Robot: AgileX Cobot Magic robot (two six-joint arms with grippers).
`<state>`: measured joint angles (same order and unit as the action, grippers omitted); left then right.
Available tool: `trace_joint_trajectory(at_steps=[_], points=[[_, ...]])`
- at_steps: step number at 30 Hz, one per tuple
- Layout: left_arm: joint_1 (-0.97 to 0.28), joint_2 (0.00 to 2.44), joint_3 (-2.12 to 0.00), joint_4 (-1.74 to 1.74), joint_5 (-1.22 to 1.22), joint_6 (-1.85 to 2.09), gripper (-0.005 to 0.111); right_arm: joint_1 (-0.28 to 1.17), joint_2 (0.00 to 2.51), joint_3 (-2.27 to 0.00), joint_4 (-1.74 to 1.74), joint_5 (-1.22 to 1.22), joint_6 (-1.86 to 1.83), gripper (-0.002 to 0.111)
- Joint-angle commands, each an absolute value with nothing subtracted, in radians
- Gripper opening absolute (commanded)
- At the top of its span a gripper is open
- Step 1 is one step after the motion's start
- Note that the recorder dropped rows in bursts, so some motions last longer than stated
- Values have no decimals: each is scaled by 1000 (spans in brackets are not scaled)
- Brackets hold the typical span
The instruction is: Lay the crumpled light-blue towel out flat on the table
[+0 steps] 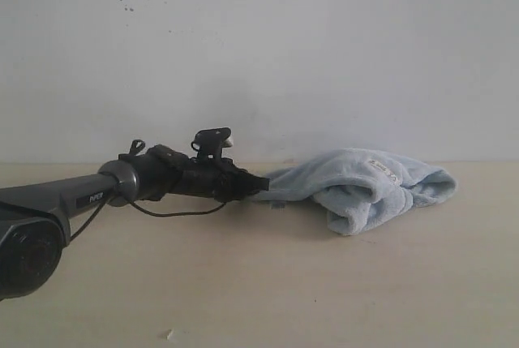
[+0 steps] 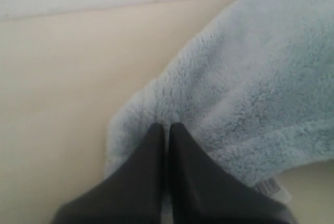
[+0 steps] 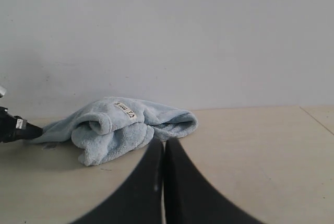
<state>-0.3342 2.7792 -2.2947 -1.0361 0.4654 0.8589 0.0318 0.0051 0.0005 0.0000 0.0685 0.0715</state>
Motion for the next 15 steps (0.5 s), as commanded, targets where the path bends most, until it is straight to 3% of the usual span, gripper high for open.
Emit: trace_joint_trajectory(at_steps=[1,7,15], points=[[-334,2776,-2275,-791,672,702,4,34,0,0,-6,57,69,0],[-328,2743,-2275,-466,824,478,4,34,0,0,-6,57,69,0],[-279,2671,-2180,-429,950,464,4,34,0,0,-6,57,69,0]])
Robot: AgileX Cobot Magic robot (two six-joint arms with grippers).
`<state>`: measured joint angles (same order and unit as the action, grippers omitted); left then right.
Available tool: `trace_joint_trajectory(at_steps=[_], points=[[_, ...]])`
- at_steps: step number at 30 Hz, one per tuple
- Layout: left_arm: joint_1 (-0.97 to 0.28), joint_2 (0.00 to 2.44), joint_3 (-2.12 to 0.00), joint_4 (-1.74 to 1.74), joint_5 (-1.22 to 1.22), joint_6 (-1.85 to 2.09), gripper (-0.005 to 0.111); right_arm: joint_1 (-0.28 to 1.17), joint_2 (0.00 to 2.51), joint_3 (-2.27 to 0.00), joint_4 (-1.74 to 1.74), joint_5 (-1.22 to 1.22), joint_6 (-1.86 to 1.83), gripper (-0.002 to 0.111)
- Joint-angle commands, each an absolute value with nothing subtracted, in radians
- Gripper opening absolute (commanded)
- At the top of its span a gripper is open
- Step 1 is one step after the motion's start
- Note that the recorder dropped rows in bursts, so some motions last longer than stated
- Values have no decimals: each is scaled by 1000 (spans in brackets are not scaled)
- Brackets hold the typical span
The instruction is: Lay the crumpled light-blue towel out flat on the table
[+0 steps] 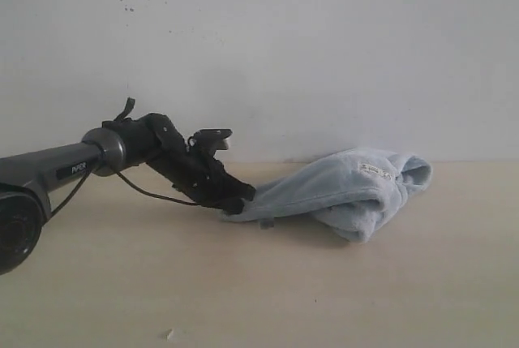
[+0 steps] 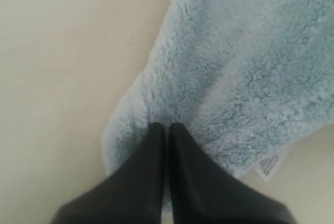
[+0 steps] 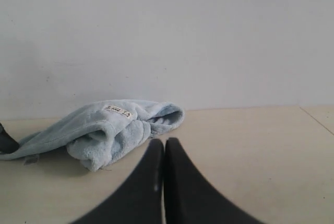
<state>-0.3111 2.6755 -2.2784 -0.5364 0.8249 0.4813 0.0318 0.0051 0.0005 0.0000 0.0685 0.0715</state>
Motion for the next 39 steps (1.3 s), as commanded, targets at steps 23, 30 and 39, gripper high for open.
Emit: trace_joint_trajectory(at_steps=[23,30,39], points=[[-213,2063,-1045,-466,365,512,4,34,0,0,-6,57,69,0],[-213,1845,-827,-509,343,514,4,34,0,0,-6,57,69,0],[-213,1524,-600,-540,347,511,4,34,0,0,0,26,69,0]])
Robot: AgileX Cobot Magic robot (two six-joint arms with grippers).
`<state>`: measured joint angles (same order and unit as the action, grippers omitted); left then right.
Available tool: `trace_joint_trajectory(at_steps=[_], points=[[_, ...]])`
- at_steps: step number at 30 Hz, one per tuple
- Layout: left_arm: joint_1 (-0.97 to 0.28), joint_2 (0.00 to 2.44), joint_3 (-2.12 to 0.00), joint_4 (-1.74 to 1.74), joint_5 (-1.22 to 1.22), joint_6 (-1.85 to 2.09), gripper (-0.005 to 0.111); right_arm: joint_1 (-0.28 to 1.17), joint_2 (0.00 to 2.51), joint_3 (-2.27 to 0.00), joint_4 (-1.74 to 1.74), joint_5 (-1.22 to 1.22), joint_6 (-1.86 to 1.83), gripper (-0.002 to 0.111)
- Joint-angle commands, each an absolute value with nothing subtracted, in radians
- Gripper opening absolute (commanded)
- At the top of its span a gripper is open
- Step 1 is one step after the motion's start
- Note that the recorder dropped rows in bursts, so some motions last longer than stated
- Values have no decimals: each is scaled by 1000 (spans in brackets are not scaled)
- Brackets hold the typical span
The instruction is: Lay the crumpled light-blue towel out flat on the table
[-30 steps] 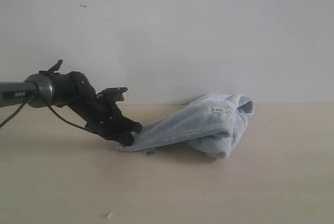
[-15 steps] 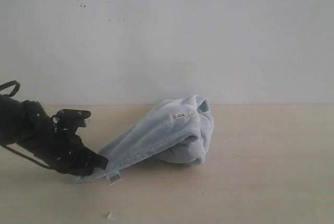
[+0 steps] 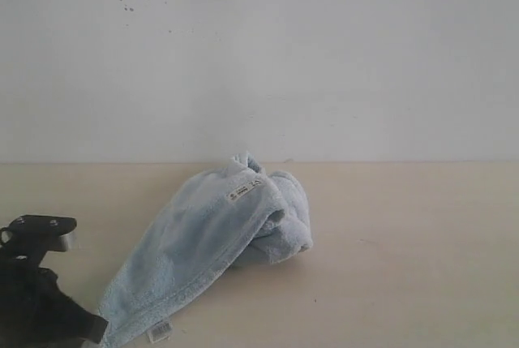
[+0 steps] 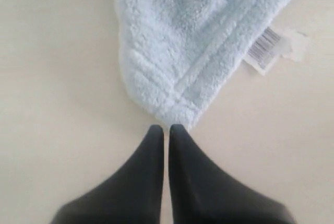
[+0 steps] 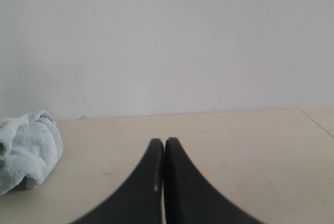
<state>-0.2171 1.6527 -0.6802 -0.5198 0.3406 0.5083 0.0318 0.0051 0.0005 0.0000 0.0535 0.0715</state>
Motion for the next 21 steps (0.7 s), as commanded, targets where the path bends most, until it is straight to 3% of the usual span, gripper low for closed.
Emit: trace_joint_trajectory(at_steps=[1,11,21], points=[[-213,1495,-584,-551,347,511,4,34,0,0,0,26,69,0],[-213,1234,-549,-569,356,511,4,34,0,0,0,26,69,0],[-312,1274,-549,-893,376,855,4,34,0,0,0,26,69,0]])
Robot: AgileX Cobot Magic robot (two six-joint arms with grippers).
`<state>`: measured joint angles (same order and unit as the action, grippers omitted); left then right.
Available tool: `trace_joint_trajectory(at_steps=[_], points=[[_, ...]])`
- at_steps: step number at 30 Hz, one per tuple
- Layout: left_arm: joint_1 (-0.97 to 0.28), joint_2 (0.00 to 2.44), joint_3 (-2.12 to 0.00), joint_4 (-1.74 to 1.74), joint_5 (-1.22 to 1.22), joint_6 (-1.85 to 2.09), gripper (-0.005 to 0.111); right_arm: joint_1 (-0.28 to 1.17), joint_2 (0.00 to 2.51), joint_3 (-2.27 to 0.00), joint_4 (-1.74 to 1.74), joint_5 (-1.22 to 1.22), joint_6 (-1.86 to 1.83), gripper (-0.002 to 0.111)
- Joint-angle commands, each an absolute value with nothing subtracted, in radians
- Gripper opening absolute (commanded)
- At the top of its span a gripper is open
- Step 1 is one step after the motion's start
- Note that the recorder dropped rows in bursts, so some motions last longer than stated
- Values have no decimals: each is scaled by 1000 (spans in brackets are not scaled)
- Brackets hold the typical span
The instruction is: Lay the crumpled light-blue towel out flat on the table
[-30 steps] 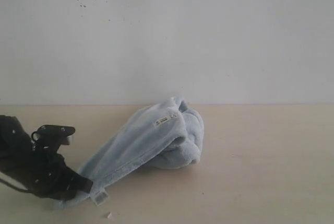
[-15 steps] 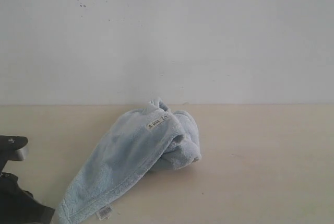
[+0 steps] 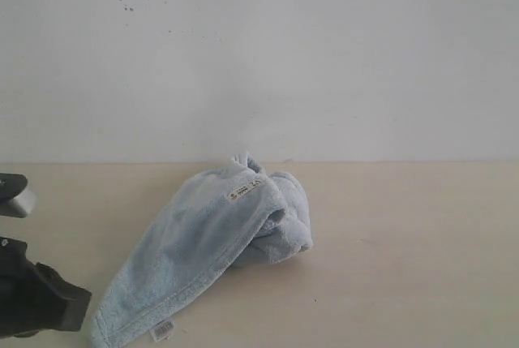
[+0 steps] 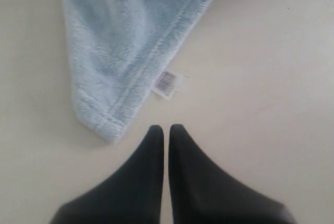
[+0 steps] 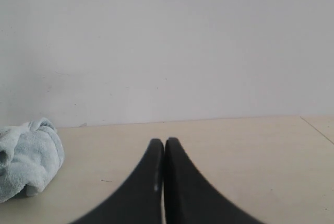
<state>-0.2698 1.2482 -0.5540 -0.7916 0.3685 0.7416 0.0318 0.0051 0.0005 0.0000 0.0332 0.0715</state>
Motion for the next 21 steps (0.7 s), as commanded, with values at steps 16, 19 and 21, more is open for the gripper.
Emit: trace_joint_trajectory(at_steps=[16,19,21], points=[[-327,1575,-571,-1013,245,936,54,34,0,0,0,26,69,0],[-327,1618,-594,-1013,258,936,54,34,0,0,0,26,69,0],[-327,1635,-608,-1013,256,936,54,34,0,0,0,26,69,0]])
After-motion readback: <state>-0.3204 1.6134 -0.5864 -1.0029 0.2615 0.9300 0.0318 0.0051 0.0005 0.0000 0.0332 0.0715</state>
